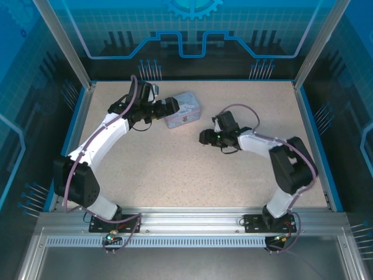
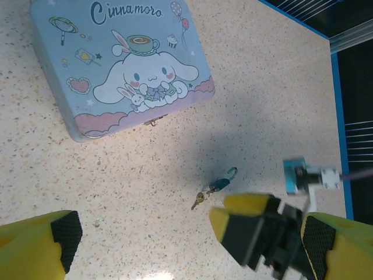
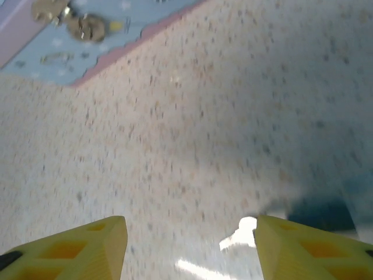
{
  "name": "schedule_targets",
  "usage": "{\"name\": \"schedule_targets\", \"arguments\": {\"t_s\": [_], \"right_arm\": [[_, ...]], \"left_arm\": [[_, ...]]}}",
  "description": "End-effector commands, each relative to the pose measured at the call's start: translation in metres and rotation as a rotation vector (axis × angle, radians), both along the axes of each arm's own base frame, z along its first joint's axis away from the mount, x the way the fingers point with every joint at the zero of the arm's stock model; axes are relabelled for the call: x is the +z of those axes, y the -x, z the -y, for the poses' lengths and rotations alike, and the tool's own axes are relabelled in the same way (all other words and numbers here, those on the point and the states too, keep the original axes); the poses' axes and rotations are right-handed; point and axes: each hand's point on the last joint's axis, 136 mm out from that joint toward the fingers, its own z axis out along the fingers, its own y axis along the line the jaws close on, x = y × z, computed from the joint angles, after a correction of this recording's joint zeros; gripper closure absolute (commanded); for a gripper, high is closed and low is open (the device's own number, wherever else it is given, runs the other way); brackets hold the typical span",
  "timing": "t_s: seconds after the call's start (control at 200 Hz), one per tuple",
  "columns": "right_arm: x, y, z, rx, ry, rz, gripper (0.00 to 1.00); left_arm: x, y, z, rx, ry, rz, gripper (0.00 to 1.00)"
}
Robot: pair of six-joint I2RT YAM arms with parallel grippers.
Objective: Unlock a padlock with a key
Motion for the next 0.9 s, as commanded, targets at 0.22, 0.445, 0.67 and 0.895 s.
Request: {"name": "schedule_targets", "arguments": {"t_s": [0.22, 0.445, 0.67, 0.895], "right_arm": [[0.085, 0.048, 0.073, -0.111, 0.032, 0.171, 0.18], [0.128, 0.023, 0.16, -0.337, 0.289, 0.295, 0.07], [0.131, -0.005, 0.217, -0.469, 0.531, 0.485, 0.0], [0.093, -0.023, 0.242, -0.495, 0.668, 0.536, 0.0]], "left_arm": [[0.005, 0.02, -0.025, 0.057, -0.073, 0.033, 0.01], [0.013, 0.027, -0.071, 0.209, -0.227, 0.221, 0.01], [0.0, 0.045, -0.132, 0.418, -0.435, 0.464, 0.01], [-0.04, 0.055, -0.168, 0.403, -0.657, 0.508, 0.01]]}}
